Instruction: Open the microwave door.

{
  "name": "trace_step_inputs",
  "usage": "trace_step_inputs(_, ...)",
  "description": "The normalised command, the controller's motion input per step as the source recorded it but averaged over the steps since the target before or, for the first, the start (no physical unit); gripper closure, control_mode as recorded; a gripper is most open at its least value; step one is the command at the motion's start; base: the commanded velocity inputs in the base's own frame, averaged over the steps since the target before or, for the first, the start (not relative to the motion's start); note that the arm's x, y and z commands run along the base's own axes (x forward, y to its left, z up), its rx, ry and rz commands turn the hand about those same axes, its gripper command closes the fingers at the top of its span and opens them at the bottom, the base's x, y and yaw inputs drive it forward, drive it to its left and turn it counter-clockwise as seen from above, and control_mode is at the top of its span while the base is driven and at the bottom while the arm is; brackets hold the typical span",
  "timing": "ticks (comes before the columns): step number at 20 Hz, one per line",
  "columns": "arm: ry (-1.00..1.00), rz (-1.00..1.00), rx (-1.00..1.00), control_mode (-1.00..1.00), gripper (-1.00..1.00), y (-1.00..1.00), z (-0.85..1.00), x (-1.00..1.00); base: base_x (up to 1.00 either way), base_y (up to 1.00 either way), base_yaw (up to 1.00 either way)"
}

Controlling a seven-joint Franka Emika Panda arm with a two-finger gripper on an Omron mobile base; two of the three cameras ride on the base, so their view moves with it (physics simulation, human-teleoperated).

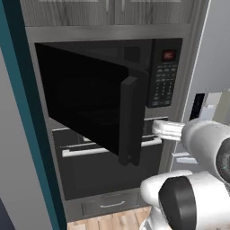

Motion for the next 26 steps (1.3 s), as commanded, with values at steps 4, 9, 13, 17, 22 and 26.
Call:
trace_step_inputs(4,0.16,0.07,0.36,-1.00,-1.00,-1.00,0.76,-0.28,0.00,0.00,0.00)
trace_step_inputs(9,0.33,0.27,0.47,-1.00,-1.00,-0.71,-0.09,0.37,0.00,0.00,0.00)
trace_step_inputs(13,0.32,0.38,0.55,-1.00,-1.00,-0.23,-0.43,0.84,0.00,0.00,0.00)
trace_step_inputs(17,0.18,0.47,0.55,-1.00,-1.00,0.01,-0.69,1.00,0.00,0.00,0.00)
trace_step_inputs(22,0.15,0.41,0.46,-1.00,-1.00,0.25,-0.45,0.96,0.00,0.00,0.00)
trace_step_inputs(26,0.09,0.28,0.32,-1.00,-1.00,0.63,-0.19,0.71,0.00,0.00,0.00)
